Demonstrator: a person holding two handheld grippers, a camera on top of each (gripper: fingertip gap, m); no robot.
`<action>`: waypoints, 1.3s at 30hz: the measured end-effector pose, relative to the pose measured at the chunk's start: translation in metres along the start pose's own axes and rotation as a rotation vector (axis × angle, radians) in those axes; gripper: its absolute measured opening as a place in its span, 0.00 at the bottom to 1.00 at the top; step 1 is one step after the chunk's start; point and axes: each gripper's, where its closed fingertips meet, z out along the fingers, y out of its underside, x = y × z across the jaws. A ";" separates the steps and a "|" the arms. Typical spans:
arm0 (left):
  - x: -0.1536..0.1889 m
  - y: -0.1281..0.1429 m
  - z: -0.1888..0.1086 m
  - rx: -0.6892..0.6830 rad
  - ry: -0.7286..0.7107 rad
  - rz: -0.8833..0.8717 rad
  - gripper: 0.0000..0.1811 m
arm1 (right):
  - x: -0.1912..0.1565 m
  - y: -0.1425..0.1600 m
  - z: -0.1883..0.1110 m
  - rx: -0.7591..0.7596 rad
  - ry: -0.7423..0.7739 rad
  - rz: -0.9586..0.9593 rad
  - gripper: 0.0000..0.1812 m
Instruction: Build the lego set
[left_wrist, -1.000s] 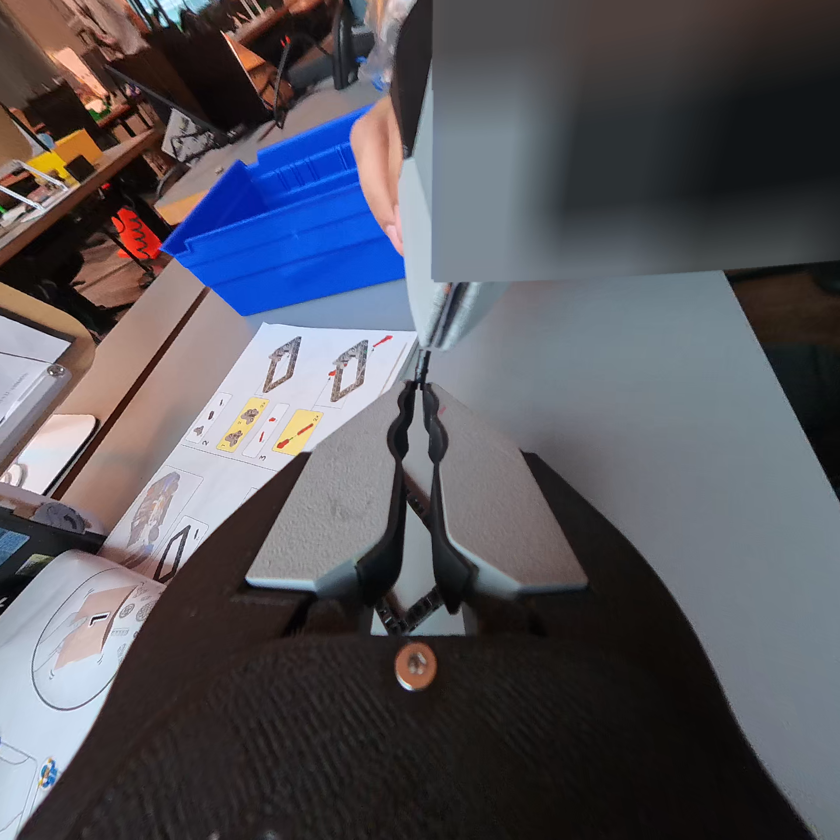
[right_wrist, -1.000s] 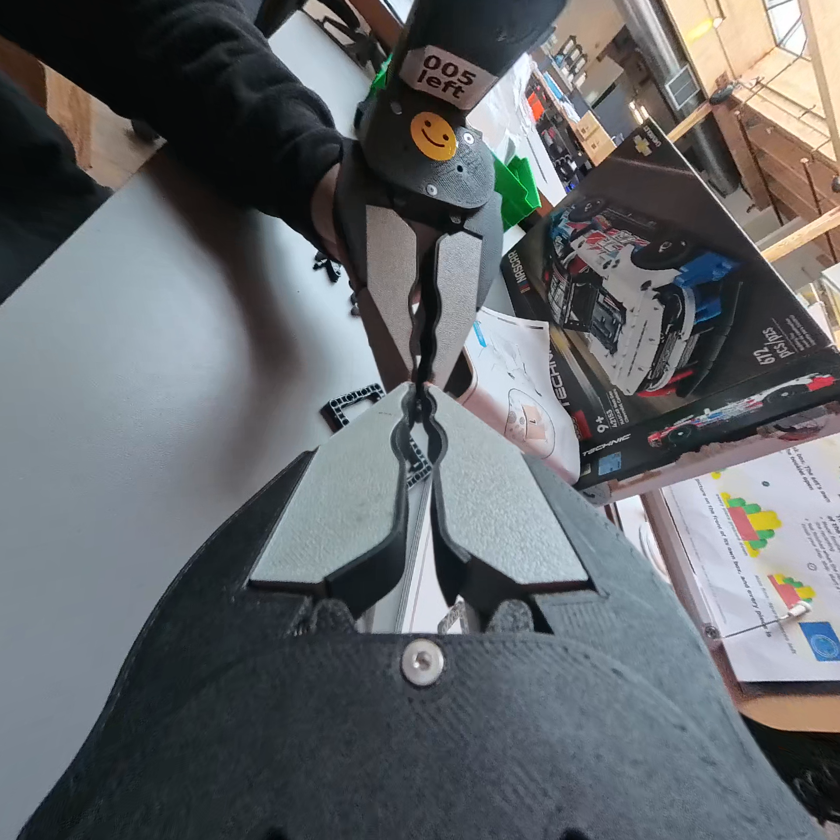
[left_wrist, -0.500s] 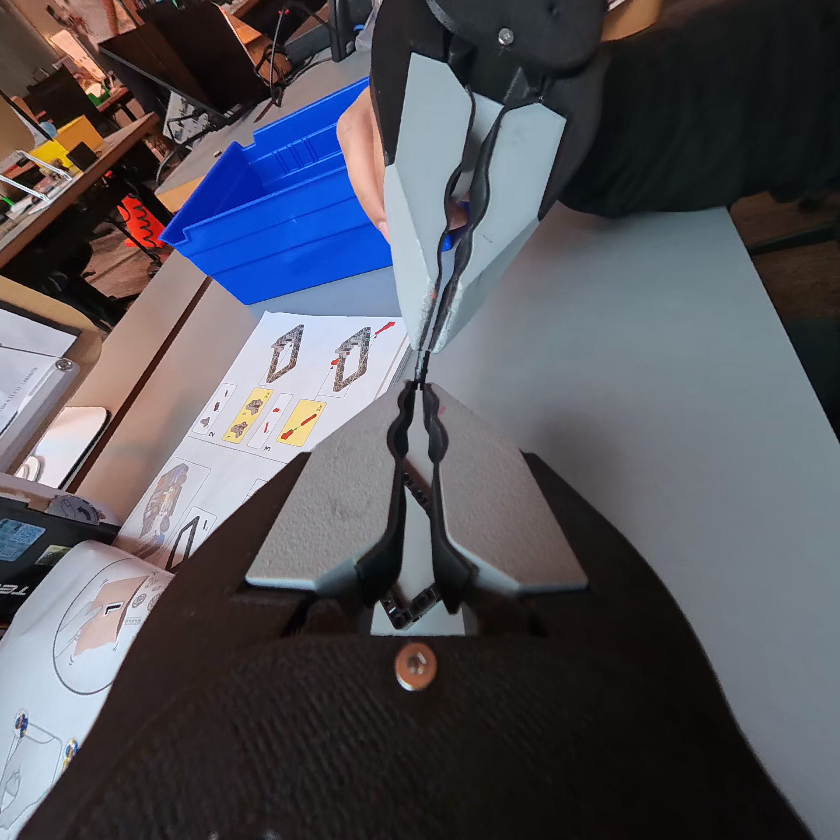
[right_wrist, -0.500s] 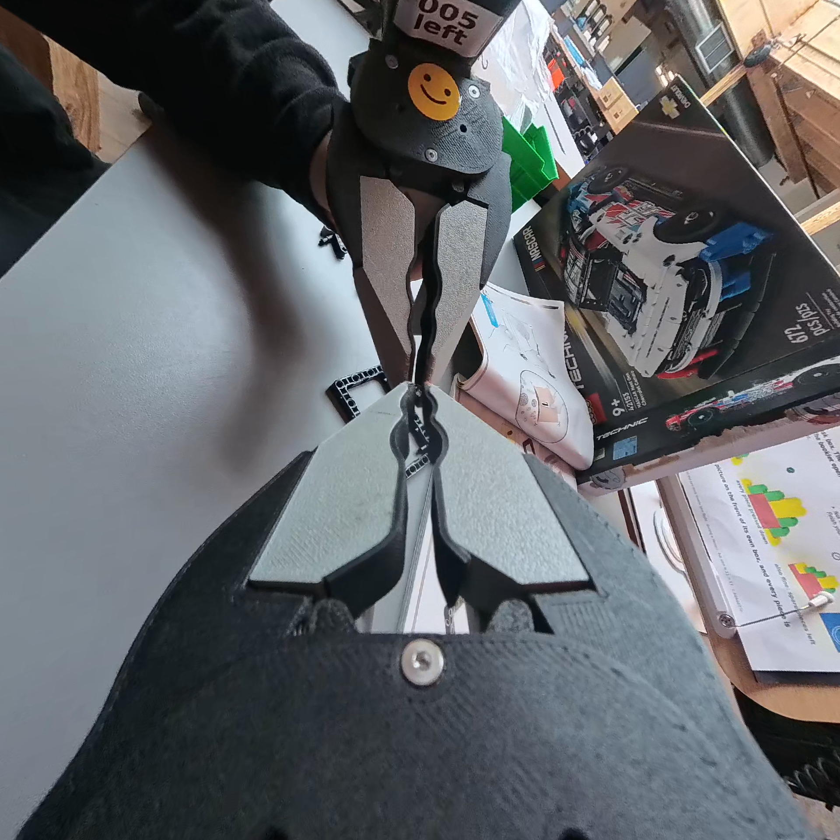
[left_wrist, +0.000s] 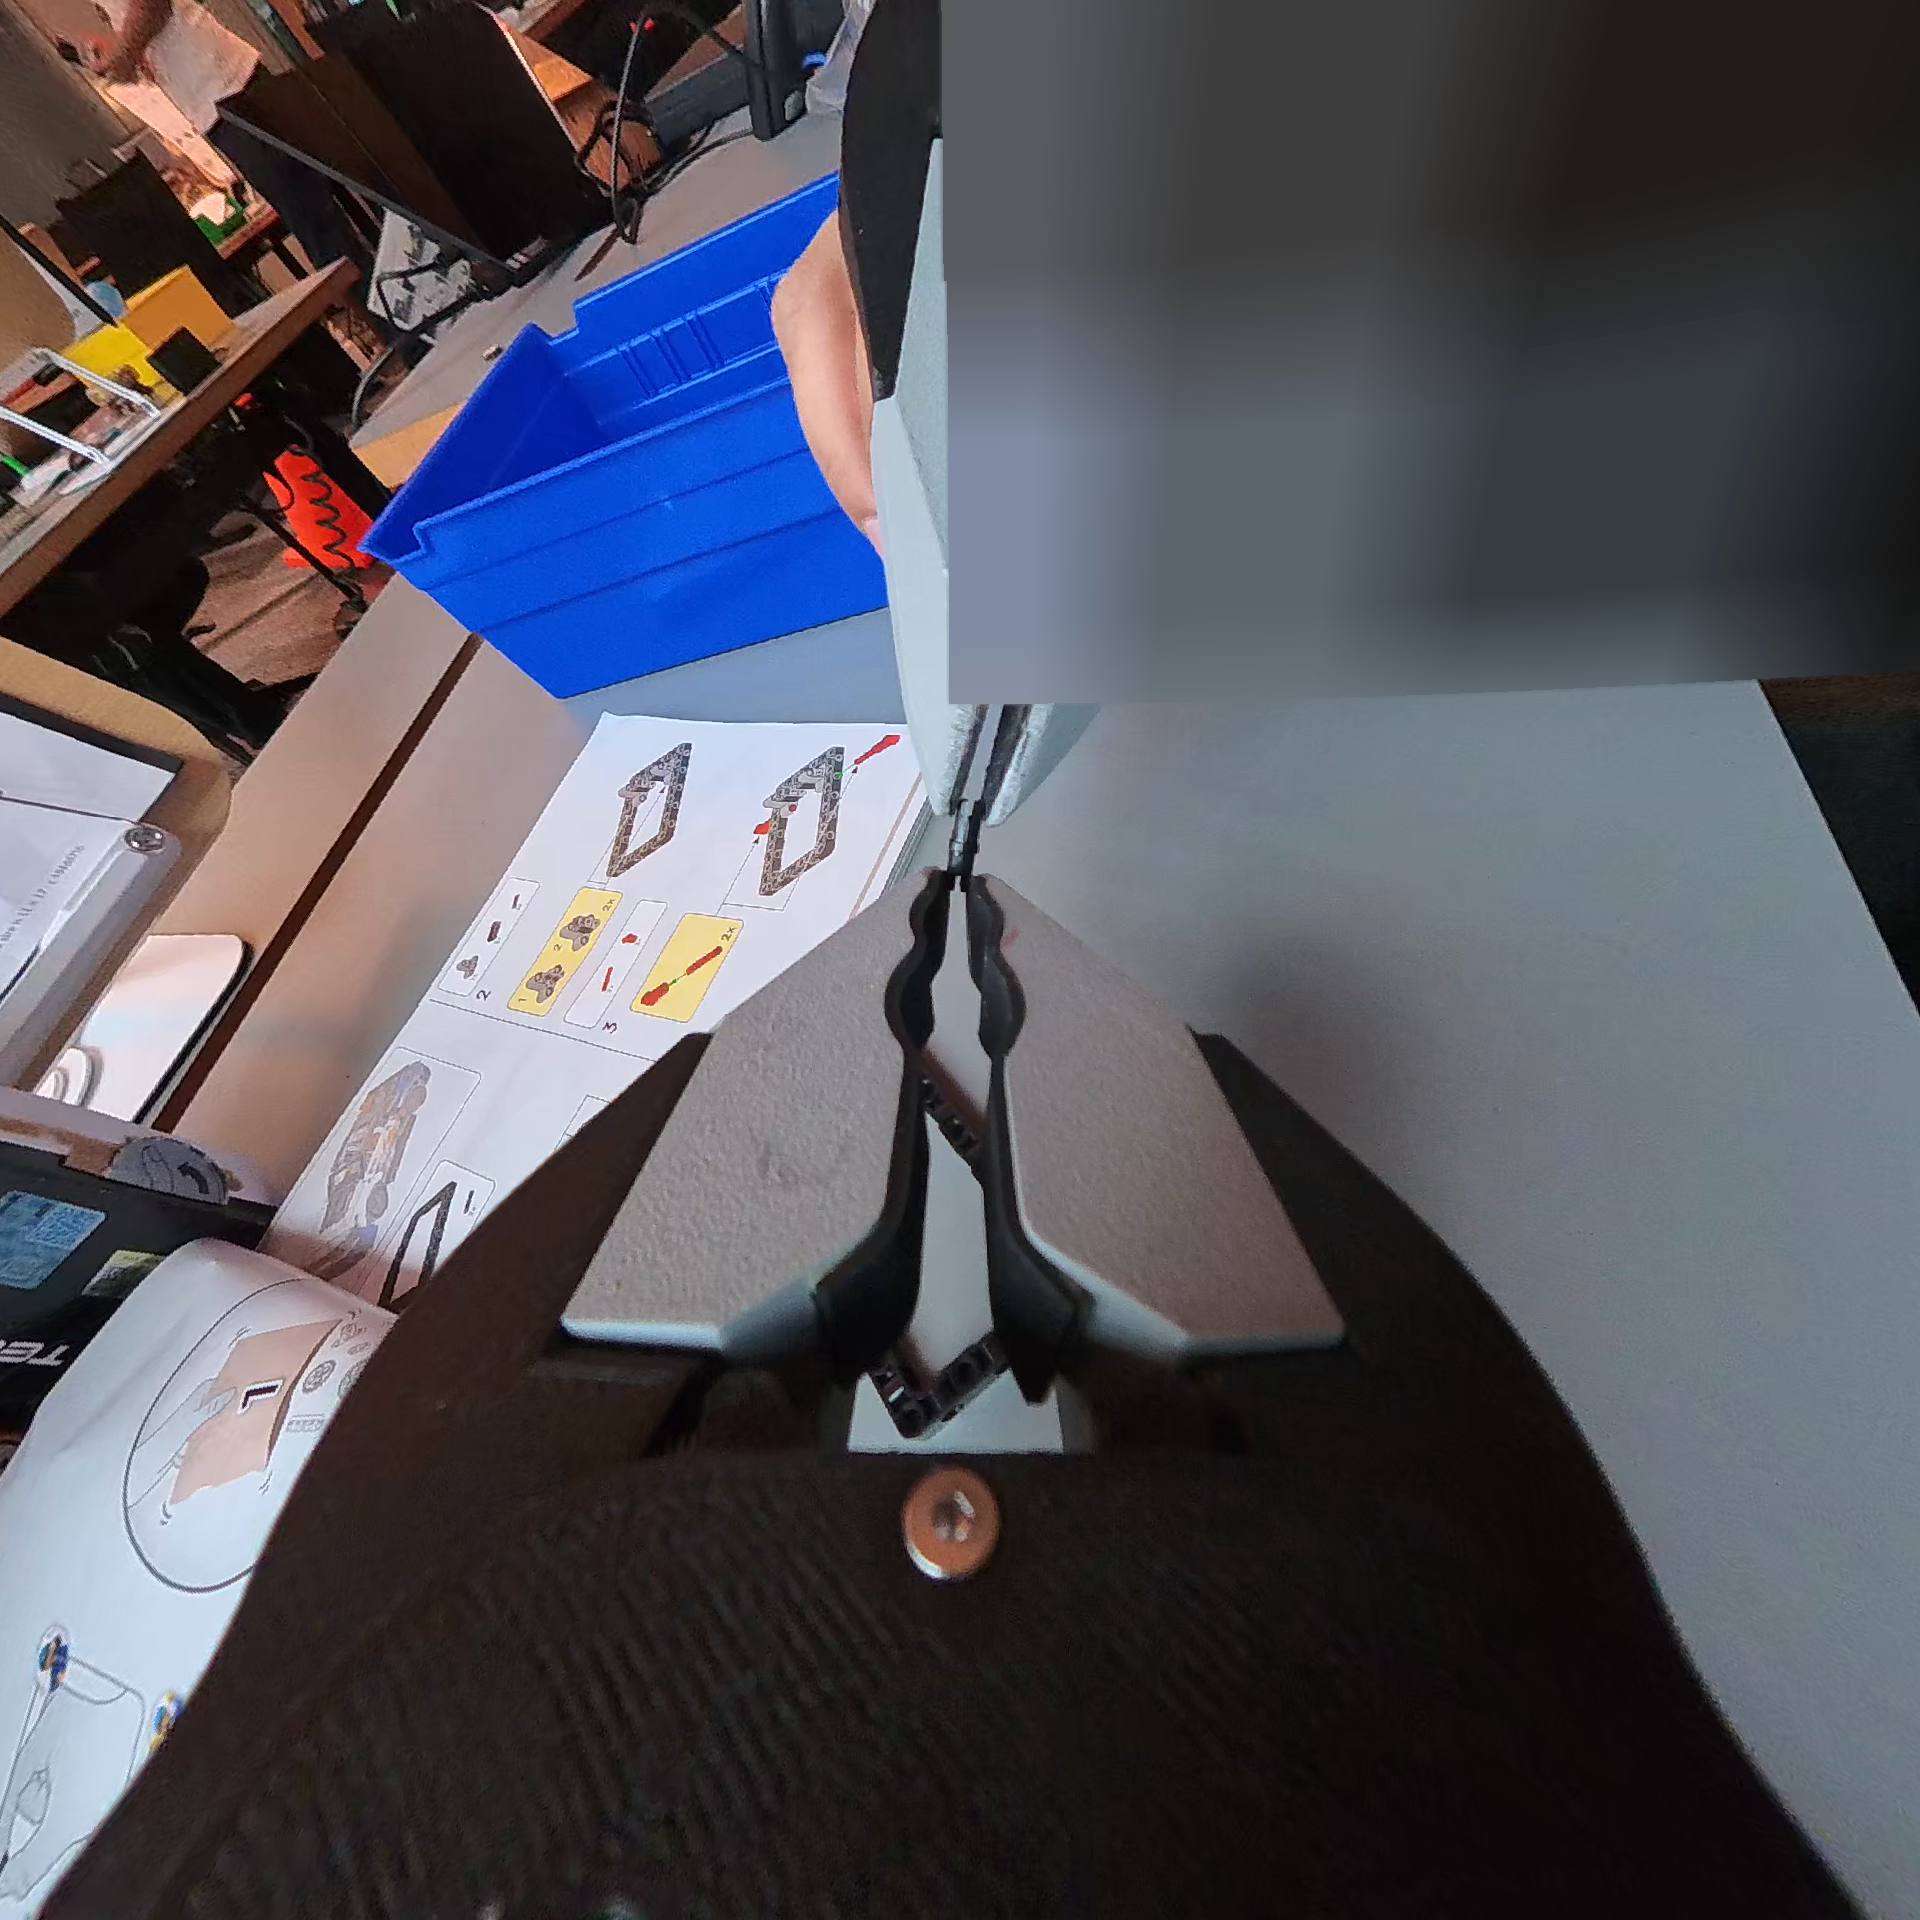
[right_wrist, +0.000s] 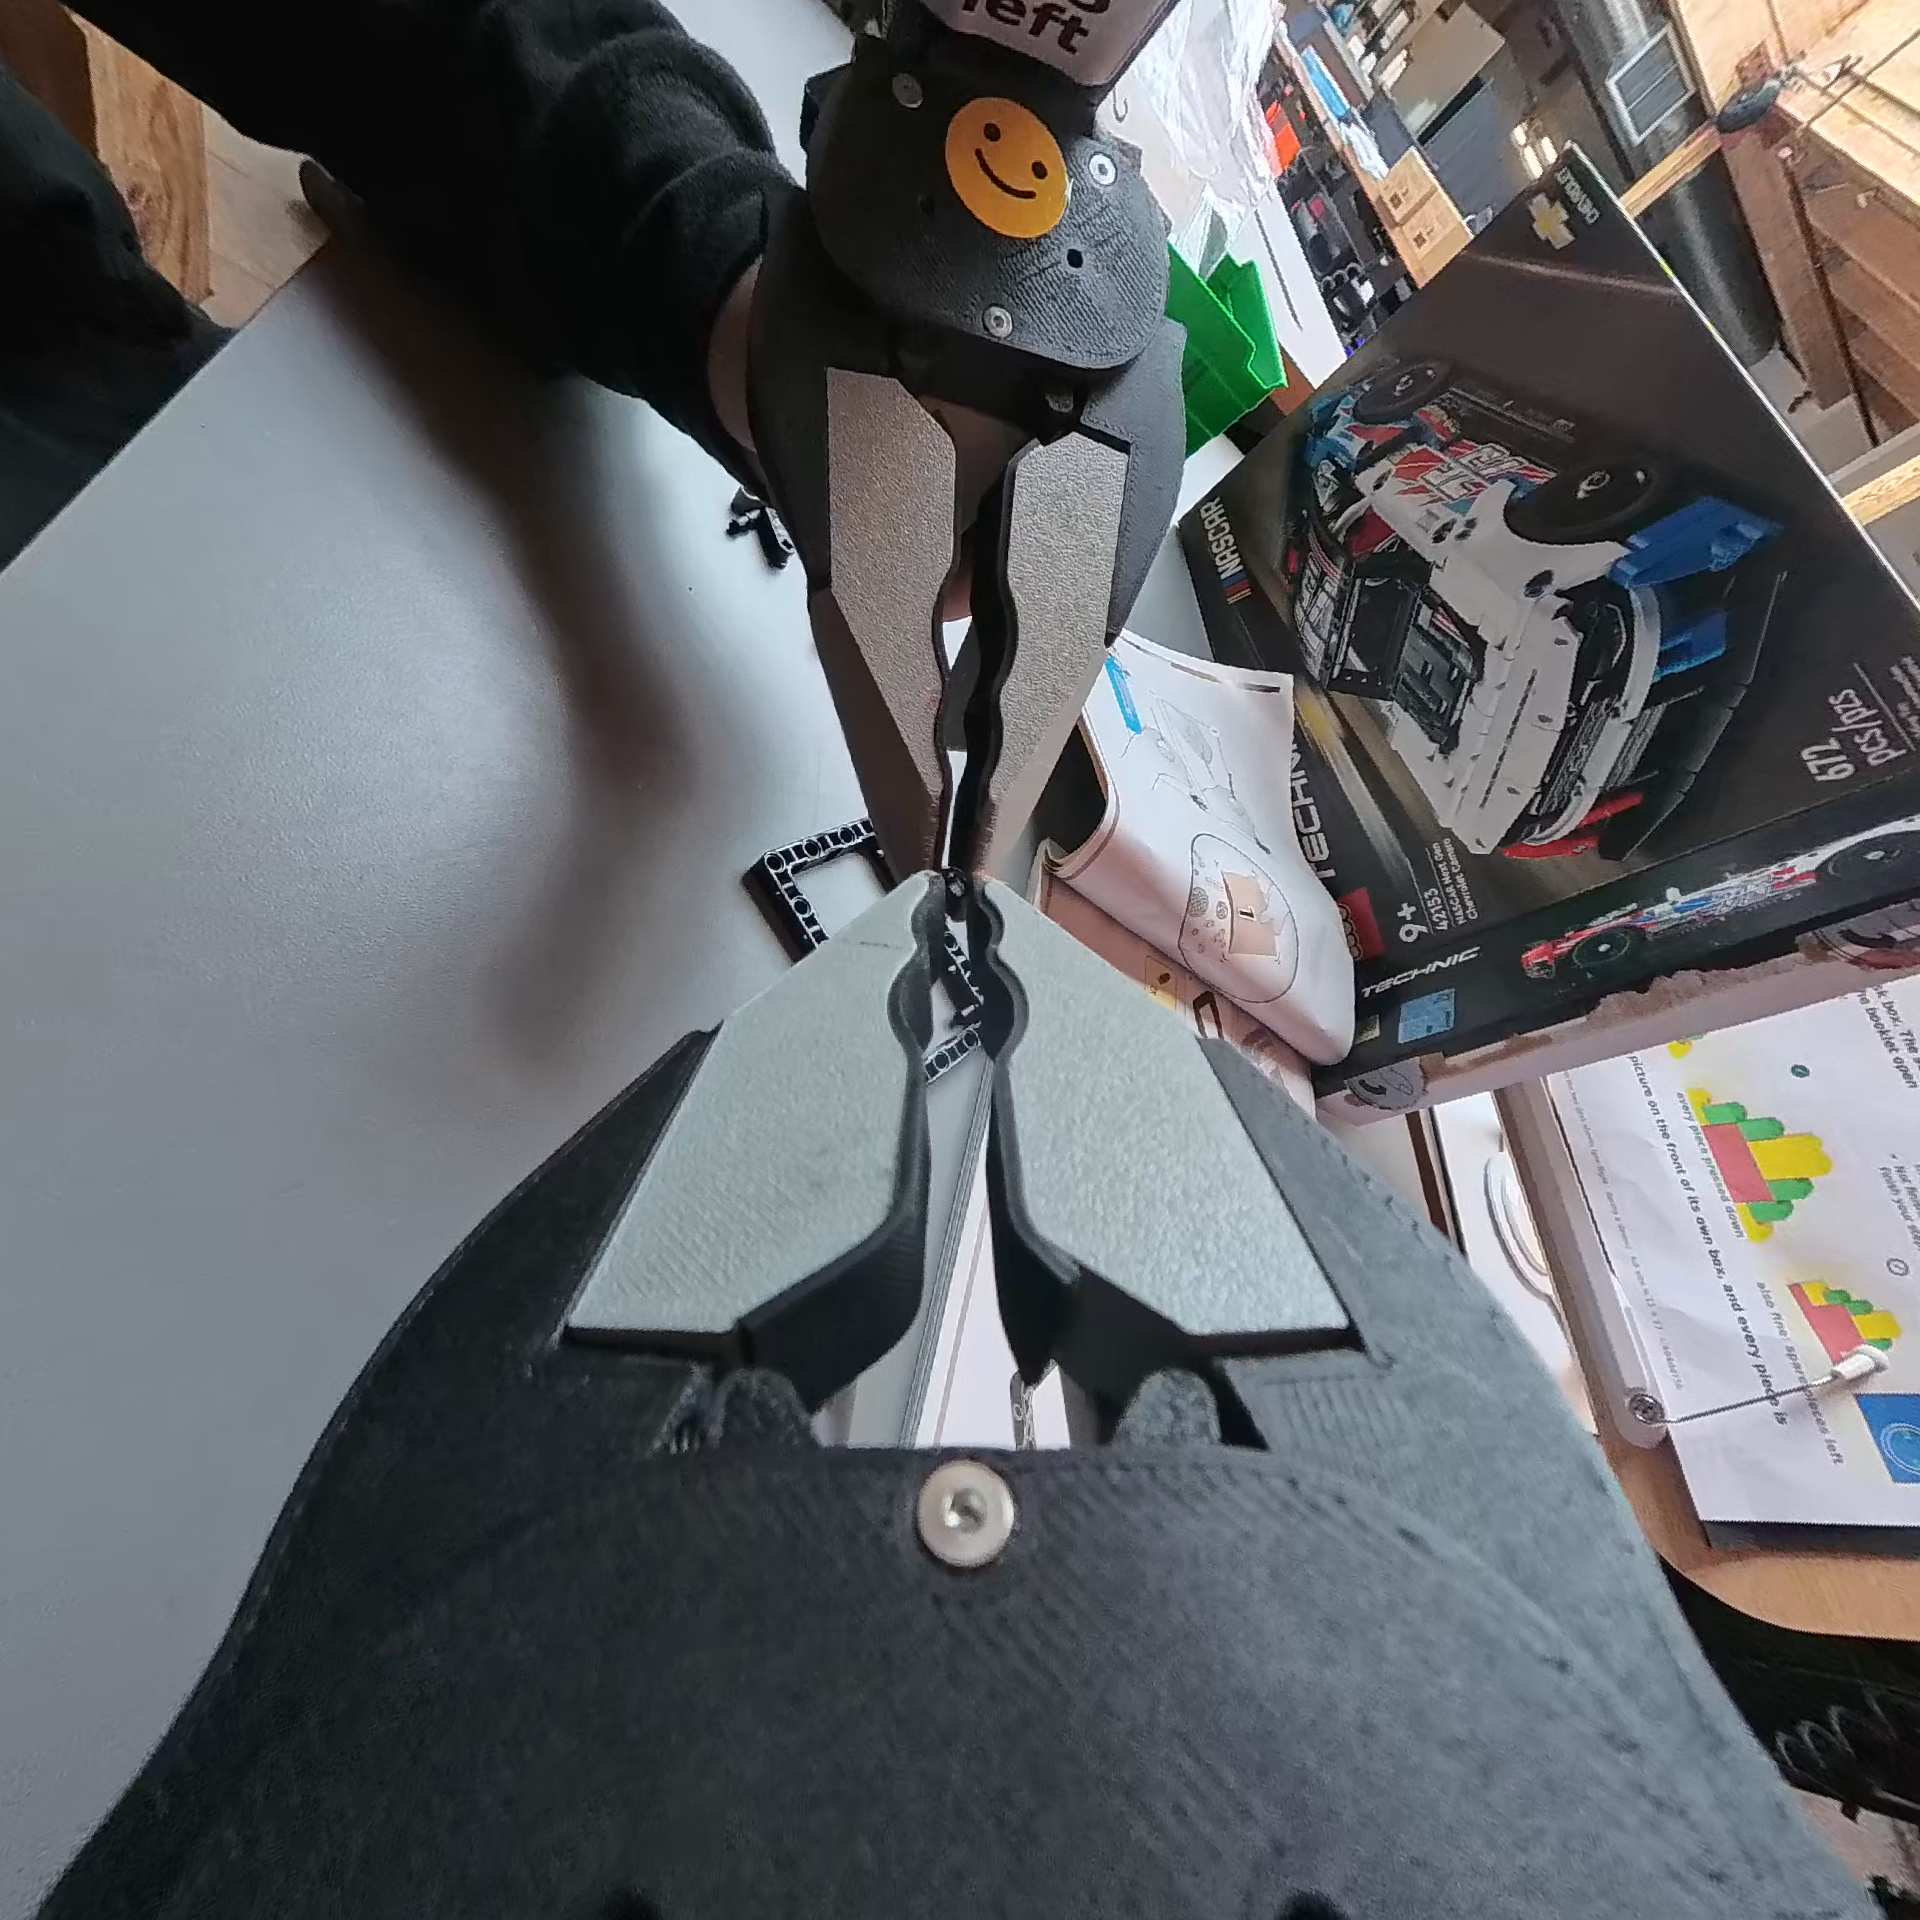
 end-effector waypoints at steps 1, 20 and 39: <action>0.000 0.000 0.000 0.000 0.001 0.000 0.01 | 0.000 0.000 0.000 -0.001 -0.001 -0.001 0.00; -0.005 0.016 0.006 -0.099 -0.044 0.004 0.01 | -0.001 0.015 0.009 -0.087 -0.001 0.035 0.00; -0.009 0.031 0.010 -0.203 -0.099 0.066 0.00 | -0.003 0.039 0.017 -0.273 0.011 -0.043 0.00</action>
